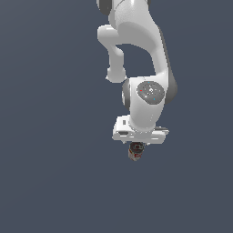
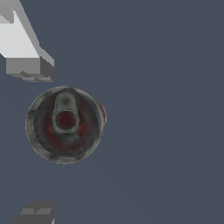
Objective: Pick up the object and move it to a goal position.
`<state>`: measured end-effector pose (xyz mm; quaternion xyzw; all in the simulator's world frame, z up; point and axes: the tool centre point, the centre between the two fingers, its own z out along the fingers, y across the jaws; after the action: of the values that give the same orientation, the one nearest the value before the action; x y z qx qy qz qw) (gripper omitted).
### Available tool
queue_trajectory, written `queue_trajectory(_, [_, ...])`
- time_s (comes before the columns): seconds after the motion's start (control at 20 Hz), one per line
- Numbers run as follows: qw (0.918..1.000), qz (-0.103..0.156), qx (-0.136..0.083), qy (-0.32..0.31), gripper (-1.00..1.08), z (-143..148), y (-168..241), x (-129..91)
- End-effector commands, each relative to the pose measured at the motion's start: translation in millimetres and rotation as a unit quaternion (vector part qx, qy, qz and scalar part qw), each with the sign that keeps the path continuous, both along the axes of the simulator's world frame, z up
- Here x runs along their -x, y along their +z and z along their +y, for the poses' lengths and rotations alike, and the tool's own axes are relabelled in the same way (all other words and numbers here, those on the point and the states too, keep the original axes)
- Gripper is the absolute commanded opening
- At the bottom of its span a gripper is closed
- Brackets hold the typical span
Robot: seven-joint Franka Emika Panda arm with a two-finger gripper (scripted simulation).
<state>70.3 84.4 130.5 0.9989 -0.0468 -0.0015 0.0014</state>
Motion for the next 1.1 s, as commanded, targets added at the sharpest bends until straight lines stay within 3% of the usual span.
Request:
queue_trajectory(0.0, [1.0,-0.001,-0.001,-0.004,1.0,5.2,-1.9,-4.0])
queue_trajectory(0.4, [1.0,-0.001,-0.001,-0.005,1.0,7.8,-6.6,-5.0])
queue_trajectory(1.05, [1.0,-0.002,-0.001,-0.006,1.0,8.5,-54.6,-5.1])
